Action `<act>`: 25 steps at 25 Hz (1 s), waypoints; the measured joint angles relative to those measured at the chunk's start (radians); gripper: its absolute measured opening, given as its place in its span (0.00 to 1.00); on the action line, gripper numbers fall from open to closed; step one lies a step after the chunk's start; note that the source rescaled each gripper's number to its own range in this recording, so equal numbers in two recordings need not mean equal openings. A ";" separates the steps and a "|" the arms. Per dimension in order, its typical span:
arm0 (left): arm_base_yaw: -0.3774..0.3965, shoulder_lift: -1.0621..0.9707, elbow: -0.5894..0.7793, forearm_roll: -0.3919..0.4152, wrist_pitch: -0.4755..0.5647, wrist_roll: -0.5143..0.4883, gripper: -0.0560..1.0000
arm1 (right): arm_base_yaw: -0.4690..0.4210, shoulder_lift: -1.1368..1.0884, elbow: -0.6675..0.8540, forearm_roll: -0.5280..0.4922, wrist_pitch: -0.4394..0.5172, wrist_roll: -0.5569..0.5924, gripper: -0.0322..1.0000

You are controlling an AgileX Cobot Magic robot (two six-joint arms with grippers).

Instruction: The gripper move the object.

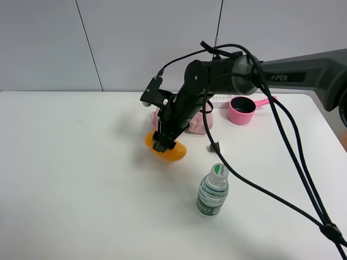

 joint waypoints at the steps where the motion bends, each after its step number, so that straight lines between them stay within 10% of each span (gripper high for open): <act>1: 0.000 0.000 0.000 0.000 0.000 0.000 1.00 | 0.000 0.000 0.000 0.000 -0.010 0.000 0.31; 19: 0.000 0.000 0.000 0.000 0.000 0.000 1.00 | 0.000 -0.232 0.000 0.046 -0.085 0.048 0.39; 25: 0.000 0.000 0.000 0.000 0.000 0.000 1.00 | -0.006 -0.442 0.000 -0.186 -0.201 0.184 0.69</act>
